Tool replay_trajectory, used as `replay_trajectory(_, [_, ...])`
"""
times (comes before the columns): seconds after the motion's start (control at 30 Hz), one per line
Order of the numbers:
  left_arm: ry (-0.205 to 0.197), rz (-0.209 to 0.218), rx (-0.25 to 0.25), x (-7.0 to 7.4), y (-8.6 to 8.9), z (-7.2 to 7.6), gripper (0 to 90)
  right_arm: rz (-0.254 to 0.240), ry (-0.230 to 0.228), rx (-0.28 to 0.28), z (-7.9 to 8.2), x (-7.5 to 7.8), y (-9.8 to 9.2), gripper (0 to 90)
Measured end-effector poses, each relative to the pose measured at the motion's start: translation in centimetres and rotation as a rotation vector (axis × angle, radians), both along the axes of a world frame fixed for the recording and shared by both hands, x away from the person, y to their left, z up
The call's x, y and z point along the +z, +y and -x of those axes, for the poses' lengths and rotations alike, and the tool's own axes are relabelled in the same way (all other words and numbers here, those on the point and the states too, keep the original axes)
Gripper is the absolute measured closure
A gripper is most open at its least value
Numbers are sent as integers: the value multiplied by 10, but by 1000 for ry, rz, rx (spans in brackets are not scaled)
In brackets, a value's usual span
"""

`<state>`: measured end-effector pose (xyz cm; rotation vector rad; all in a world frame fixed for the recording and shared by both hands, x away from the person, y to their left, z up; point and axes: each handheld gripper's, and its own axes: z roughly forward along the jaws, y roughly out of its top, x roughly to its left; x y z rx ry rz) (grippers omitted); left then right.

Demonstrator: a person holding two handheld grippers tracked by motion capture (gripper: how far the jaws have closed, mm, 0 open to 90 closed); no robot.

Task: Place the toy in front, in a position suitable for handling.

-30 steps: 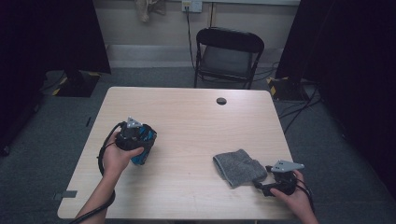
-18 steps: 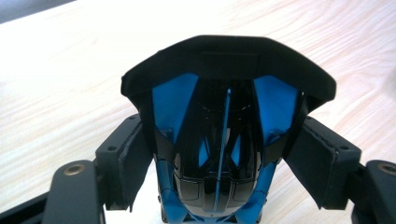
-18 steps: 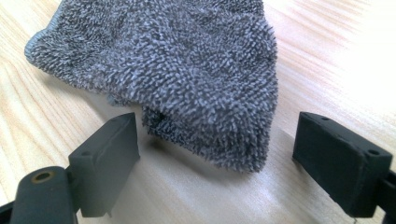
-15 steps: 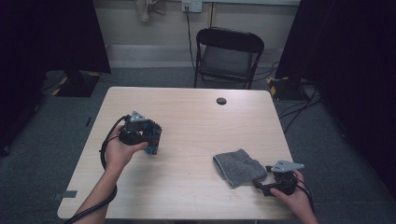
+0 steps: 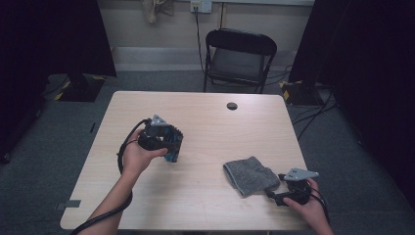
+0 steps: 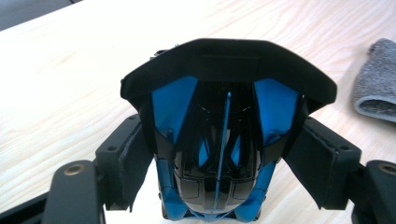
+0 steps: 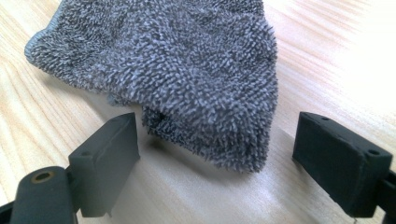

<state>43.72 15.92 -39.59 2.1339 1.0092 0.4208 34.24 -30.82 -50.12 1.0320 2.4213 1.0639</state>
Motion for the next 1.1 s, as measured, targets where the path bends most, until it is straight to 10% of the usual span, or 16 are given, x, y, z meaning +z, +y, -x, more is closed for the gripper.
replay_trajectory(0.33, [34, -46, -68, -8, -27, -7, 255, -1, 0, 1, 0, 0, 0, 135])
replay_trajectory(1.1, [32, 7, -72, -30, -59, -35, 255, -1, 0, 2, 0, 0, 0, 135])
